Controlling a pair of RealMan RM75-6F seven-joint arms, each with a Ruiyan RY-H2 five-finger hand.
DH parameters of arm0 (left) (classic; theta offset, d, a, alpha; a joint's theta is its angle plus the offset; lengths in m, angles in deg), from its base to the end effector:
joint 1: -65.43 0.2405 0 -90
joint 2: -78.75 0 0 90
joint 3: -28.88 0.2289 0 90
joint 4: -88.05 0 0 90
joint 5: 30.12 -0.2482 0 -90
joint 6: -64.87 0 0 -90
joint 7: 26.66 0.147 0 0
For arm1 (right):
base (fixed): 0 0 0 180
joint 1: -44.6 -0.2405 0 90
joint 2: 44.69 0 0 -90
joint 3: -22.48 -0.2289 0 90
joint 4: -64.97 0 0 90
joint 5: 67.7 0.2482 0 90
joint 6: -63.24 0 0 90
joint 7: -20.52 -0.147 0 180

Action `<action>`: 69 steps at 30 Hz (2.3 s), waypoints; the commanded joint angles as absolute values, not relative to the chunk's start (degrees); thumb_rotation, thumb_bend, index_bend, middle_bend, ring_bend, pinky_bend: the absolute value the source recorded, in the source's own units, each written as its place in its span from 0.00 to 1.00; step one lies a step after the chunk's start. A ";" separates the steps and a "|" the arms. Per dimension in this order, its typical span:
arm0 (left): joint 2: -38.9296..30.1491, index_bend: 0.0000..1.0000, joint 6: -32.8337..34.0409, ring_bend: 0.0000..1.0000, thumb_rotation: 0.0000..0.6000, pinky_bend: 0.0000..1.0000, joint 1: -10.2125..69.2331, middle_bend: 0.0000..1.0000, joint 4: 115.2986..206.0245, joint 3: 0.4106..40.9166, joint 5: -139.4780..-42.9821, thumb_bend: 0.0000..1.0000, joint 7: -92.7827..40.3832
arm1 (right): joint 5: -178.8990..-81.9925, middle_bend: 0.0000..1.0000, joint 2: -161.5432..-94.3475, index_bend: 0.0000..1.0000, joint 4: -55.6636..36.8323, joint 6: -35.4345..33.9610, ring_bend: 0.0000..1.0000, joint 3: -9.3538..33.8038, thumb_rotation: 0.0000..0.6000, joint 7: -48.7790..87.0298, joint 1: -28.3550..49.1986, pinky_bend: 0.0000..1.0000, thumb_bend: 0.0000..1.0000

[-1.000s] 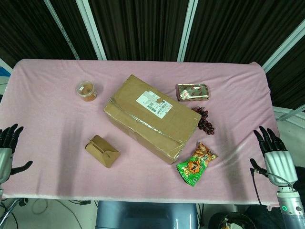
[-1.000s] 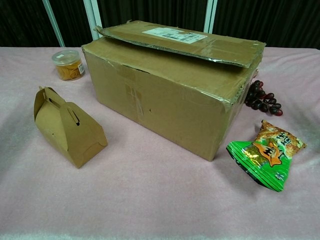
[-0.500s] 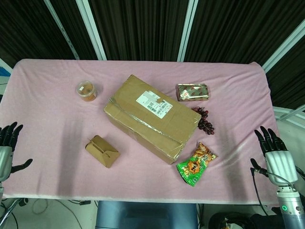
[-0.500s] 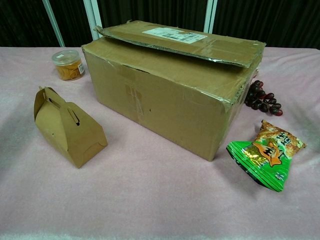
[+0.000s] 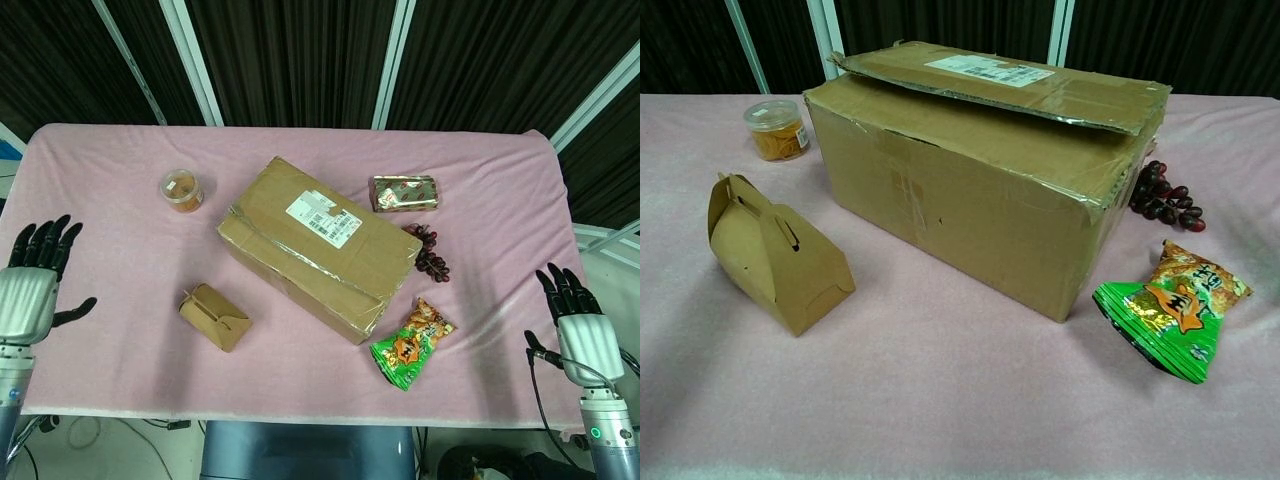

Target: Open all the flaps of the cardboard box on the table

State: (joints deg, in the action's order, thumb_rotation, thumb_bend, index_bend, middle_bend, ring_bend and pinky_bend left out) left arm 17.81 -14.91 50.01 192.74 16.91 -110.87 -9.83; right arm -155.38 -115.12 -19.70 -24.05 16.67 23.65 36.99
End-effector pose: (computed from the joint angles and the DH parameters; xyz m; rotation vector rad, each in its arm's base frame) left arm -0.2115 0.2616 0.1228 -1.4513 -0.6857 -0.9685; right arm -0.2975 -0.2129 0.1035 1.3943 -0.7397 0.9525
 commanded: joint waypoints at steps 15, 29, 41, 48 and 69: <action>9.75 0.00 0.98 0.00 1.00 0.00 26.09 0.00 193.10 7.61 -88.05 0.13 13.83 | -152.49 0.00 -114.43 0.00 -21.14 -22.22 0.00 15.65 1.00 20.48 36.81 0.21 0.32; 1.37 0.00 2.69 0.00 1.00 0.00 15.38 0.00 184.31 7.86 -79.99 0.14 20.44 | -150.79 0.00 -113.84 0.00 -22.03 -20.95 0.00 15.12 1.00 18.05 36.74 0.21 0.32; -3.19 0.00 4.13 0.00 1.00 0.00 9.85 0.00 178.38 8.81 -77.28 0.15 22.33 | -149.92 0.00 -113.52 0.00 -22.49 -20.25 0.00 14.87 1.00 16.69 36.72 0.21 0.32; -5.93 0.00 5.31 0.00 1.00 0.00 6.94 0.00 174.34 9.18 -75.67 0.16 22.98 | -149.52 0.00 -113.33 0.00 -22.71 -19.83 0.00 14.75 1.00 15.91 36.68 0.21 0.32; -8.93 0.00 5.22 0.00 1.00 0.00 2.71 0.00 168.52 11.09 -78.06 0.21 21.13 | -147.81 0.00 -112.73 0.00 -23.43 -18.17 0.00 14.27 1.00 13.93 36.46 0.21 0.32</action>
State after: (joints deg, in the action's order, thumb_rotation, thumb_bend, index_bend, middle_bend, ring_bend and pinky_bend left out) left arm -8.84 5.23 2.77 168.67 10.98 -78.06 21.11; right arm -147.81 -112.72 -23.44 -18.18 14.27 13.93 36.46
